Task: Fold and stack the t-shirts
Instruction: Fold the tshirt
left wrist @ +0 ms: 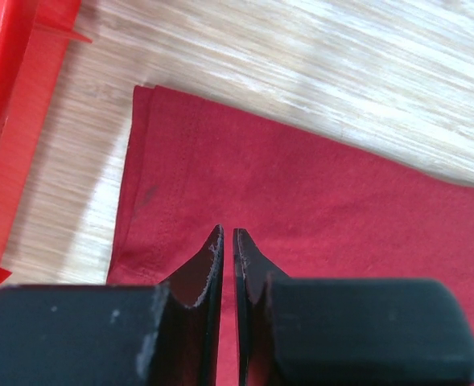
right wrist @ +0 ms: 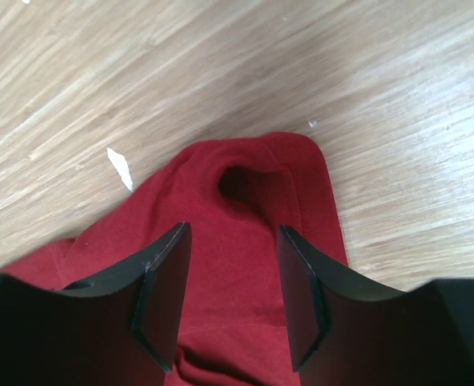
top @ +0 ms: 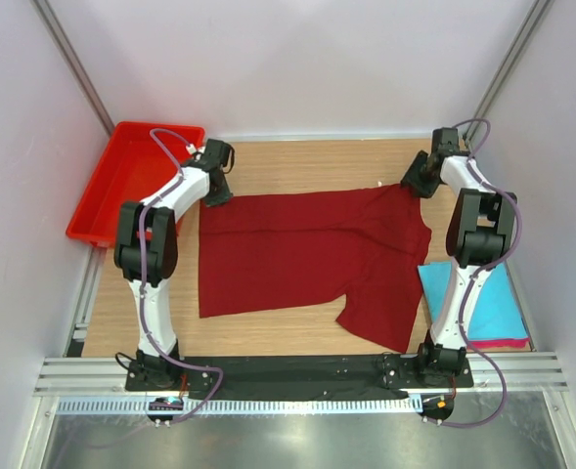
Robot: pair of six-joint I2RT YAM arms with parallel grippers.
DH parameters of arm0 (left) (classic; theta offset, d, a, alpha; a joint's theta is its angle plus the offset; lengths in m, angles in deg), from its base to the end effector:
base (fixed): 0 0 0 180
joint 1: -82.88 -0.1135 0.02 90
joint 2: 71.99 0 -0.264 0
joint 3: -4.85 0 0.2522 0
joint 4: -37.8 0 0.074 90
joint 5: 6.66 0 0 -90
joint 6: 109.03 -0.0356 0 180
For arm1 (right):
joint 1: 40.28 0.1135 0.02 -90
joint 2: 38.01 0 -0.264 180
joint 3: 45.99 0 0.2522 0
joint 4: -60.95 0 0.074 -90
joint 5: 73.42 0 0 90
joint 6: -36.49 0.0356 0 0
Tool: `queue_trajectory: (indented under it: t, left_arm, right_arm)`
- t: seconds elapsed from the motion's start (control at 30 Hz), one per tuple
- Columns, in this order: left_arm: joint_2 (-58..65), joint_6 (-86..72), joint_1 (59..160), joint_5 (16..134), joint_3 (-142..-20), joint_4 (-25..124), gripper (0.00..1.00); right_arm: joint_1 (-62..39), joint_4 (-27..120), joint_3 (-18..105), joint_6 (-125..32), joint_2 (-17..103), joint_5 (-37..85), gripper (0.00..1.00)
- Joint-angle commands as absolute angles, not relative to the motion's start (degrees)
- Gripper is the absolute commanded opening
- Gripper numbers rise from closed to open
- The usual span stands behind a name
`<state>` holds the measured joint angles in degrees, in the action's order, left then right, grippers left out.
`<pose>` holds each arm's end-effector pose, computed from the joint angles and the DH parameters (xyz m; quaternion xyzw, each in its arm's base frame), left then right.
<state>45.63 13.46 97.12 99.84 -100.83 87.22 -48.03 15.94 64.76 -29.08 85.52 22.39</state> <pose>0.4299 -0.0987 0.2003 -0.1871 0.9411 0.0306 0.2798 0.4663 -0.0598 0.1852 0.2524 0.9258 0.0884 0.2670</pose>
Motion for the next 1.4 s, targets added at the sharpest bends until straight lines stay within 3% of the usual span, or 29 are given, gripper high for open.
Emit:
queue_trajectory:
  t: [0.0, 0.3, 0.37, 0.4, 0.43, 0.5, 0.87, 1.3, 1.37]
  left_arm:
    - [45.8, 13.0, 97.1, 100.0, -101.0, 84.3, 0.09]
    - [48.8, 15.2, 97.1, 103.5, -100.6, 86.7, 0.04]
    - [50.1, 15.9, 97.1, 104.5, -101.1, 87.6, 0.04]
    - [50.6, 16.1, 97.1, 104.8, -101.6, 88.6, 0.04]
    - [51.1, 16.3, 97.1, 105.2, -102.0, 89.2, 0.04]
    - [52.5, 16.5, 97.1, 105.6, -102.9, 90.2, 0.04]
    - [58.8, 15.1, 96.4, 107.5, -109.0, 93.6, 0.04]
    - [69.3, 7.9, 94.7, 110.7, -131.6, 97.7, 0.06]
    - [69.2, 8.0, 94.7, 110.2, -133.4, 98.0, 0.11]
  right_arm:
    - [-48.1, 18.0, 68.3, -30.4, 85.4, 22.0, 0.52]
    - [-48.2, 19.1, 71.5, -32.6, 90.0, 21.9, 0.4]
    - [-48.3, 17.8, 73.1, -32.2, 90.9, 19.9, 0.28]
    - [-48.4, 17.0, 73.8, -31.8, 91.9, 18.4, 0.15]
    - [-48.6, 15.6, 75.1, -31.4, 92.2, 16.9, 0.08]
    - [-49.0, 15.4, 75.5, -31.4, 92.2, 11.7, 0.01]
    - [-49.2, 17.5, 83.1, -34.5, 97.5, 18.7, 0.05]
    - [-48.0, 17.3, 92.9, -29.6, 104.4, 22.7, 0.13]
    - [-47.4, 12.5, 98.4, -29.4, 105.3, 21.8, 0.16]
